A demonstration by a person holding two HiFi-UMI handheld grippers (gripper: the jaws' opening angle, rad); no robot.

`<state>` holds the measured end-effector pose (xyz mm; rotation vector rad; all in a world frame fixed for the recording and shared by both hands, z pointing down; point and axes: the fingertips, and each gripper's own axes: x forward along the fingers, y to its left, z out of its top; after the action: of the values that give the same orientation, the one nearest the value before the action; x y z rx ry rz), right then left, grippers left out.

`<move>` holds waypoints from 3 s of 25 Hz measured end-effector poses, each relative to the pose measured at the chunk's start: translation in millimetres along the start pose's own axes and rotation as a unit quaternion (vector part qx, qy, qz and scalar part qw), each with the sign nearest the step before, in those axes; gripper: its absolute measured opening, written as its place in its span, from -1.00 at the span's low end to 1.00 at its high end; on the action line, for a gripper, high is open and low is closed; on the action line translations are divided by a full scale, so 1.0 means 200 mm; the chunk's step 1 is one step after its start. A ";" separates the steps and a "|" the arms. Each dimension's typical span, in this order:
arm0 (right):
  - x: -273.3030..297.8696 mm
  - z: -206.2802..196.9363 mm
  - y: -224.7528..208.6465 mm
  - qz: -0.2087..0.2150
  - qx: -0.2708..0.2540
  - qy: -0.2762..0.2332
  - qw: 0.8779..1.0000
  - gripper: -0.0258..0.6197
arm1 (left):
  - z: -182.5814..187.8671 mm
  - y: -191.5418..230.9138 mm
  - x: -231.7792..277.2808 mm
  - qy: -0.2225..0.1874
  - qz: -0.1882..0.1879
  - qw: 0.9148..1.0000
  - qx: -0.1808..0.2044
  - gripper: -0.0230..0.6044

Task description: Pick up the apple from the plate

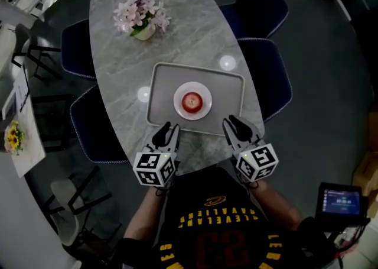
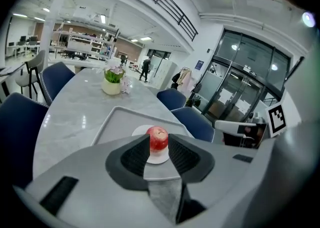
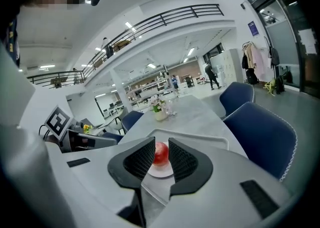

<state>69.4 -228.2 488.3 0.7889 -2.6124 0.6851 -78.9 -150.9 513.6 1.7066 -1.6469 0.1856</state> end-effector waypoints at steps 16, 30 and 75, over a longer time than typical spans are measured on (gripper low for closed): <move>0.14 -0.20 -0.06 -0.043 0.063 0.092 0.993 -0.70 | -0.09 0.15 0.12 0.093 -0.018 0.993 -0.075 -0.59; 0.19 -0.33 -0.10 -0.073 0.113 0.154 0.979 -0.70 | -0.12 0.15 0.22 0.146 -0.046 0.984 -0.087 -0.59; 0.43 -0.53 -0.25 -0.056 0.220 0.189 0.955 -0.71 | -0.28 0.24 0.49 0.240 -0.054 0.943 -0.224 -0.81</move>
<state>47.6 -246.3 630.6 0.8199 -2.0791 1.2695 -85.6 -191.3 630.2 1.2716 -1.1257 0.1455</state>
